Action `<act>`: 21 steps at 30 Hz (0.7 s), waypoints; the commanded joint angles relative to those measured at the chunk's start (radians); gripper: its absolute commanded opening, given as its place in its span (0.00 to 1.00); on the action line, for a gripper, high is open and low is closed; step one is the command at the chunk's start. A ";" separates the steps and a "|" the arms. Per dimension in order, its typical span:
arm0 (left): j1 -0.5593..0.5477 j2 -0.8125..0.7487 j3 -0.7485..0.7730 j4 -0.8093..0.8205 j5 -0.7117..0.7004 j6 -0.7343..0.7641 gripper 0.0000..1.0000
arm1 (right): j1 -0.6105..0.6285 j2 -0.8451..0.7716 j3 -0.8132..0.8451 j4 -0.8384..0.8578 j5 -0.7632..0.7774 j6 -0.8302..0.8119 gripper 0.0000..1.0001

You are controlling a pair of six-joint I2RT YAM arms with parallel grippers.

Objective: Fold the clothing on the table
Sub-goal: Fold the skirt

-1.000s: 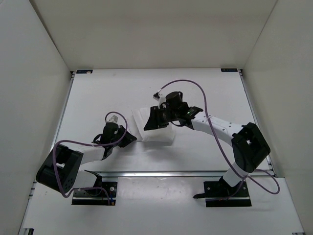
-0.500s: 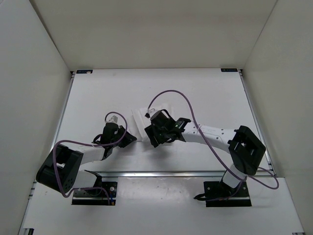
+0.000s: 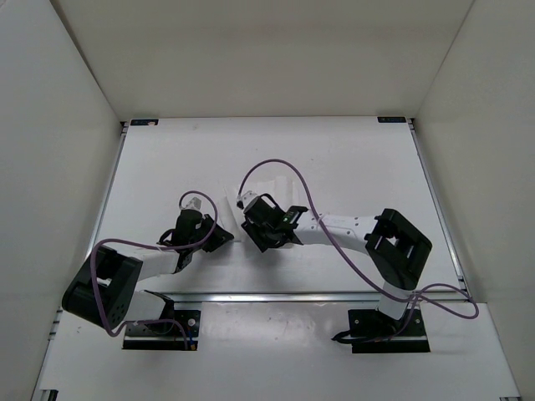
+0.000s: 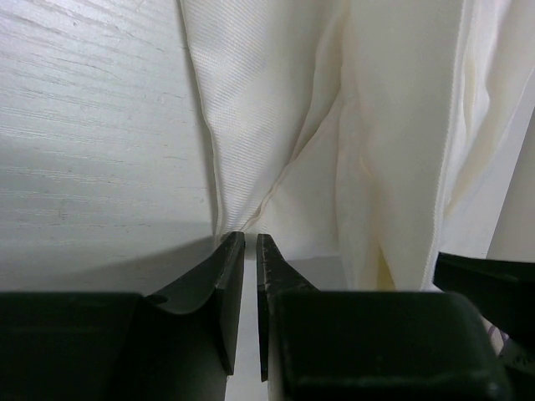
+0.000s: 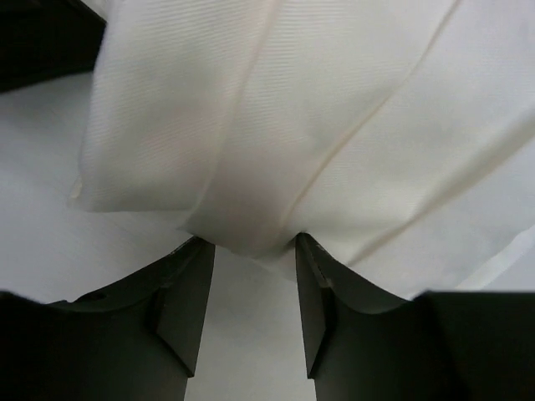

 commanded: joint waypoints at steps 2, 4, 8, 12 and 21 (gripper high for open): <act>0.000 0.017 -0.015 -0.002 0.011 0.005 0.23 | 0.005 -0.020 0.071 0.107 0.008 0.008 0.30; -0.001 0.015 -0.017 0.004 0.011 0.007 0.23 | -0.012 -0.018 0.081 0.139 -0.027 0.016 0.20; -0.003 0.025 -0.015 0.004 0.016 0.008 0.23 | -0.025 0.028 0.129 0.150 -0.087 0.034 0.12; 0.002 0.023 -0.017 0.004 0.028 0.005 0.23 | -0.041 0.077 0.187 0.112 -0.118 0.039 0.12; 0.046 -0.093 -0.021 -0.066 0.094 0.001 0.32 | -0.045 -0.070 0.135 0.079 -0.202 0.059 0.41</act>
